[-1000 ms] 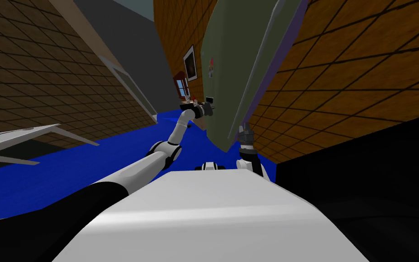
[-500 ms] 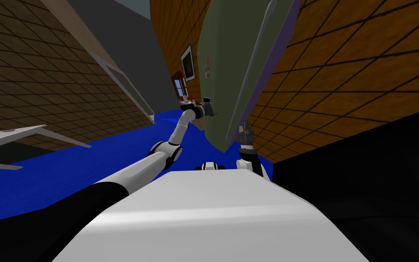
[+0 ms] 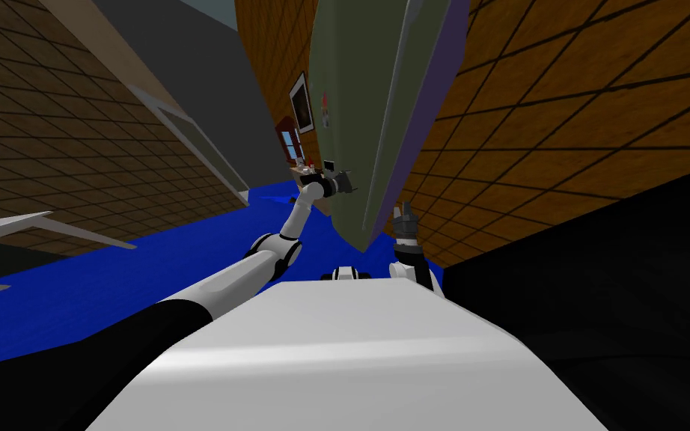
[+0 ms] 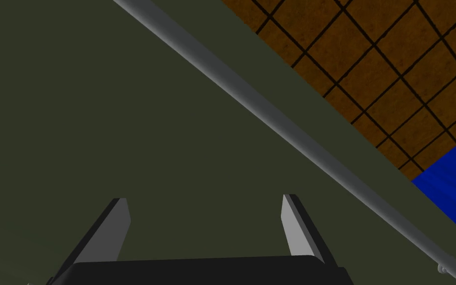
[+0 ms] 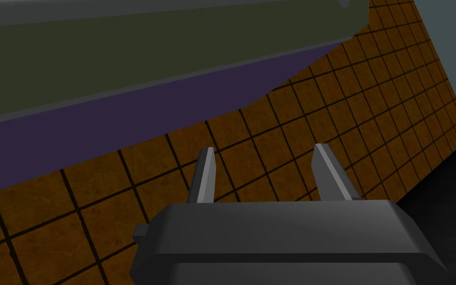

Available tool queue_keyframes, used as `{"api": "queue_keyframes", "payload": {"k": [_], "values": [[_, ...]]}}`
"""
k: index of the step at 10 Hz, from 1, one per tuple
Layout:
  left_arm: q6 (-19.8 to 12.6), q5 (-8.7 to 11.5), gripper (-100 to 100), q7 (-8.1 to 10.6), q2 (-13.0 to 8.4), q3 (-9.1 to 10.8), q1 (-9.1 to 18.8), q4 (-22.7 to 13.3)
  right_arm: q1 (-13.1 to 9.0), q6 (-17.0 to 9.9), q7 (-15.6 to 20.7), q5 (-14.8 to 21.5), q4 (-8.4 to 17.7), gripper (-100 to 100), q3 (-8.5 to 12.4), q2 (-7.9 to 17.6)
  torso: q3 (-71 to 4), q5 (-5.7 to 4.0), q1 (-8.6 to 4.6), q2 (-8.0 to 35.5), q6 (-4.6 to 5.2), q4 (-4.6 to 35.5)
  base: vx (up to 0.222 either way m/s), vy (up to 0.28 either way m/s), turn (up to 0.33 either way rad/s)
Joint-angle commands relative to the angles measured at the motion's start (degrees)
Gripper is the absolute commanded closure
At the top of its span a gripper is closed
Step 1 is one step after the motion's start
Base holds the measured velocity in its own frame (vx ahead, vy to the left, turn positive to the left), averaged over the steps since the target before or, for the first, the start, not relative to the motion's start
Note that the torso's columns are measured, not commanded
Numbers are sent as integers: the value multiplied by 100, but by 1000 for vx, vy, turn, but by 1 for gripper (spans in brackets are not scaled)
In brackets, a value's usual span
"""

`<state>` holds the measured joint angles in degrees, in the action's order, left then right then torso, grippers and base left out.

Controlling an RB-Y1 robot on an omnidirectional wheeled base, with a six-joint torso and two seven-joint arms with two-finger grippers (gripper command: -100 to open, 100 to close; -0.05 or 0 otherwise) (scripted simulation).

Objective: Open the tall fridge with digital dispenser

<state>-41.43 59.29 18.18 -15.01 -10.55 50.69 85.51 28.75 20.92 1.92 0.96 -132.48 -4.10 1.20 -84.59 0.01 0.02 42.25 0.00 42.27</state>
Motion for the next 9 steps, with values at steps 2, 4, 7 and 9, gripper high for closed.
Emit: {"api": "queue_keyframes", "payload": {"k": [2,4,7,9], "values": [[30,-53,-100,119,116,37,-15,-224,0,0,0,0,0,0,0,0,2,-2,-4,4,0,1,53,-196,-42],[46,-87,-100,180,178,53,-25,-335,0,0,0,0,0,0,0,0,9,-2,-4,13,1,5,41,-201,-42],[-176,227,-100,136,137,-88,-181,87,1,0,0,0,0,0,2,1,-1,12,38,-3,-9,1,75,-87,224],[-284,371,-100,129,129,-158,-262,303,1,0,0,0,0,0,1,1,-11,-4,-12,-15,5,-7,112,-110,266]]}}
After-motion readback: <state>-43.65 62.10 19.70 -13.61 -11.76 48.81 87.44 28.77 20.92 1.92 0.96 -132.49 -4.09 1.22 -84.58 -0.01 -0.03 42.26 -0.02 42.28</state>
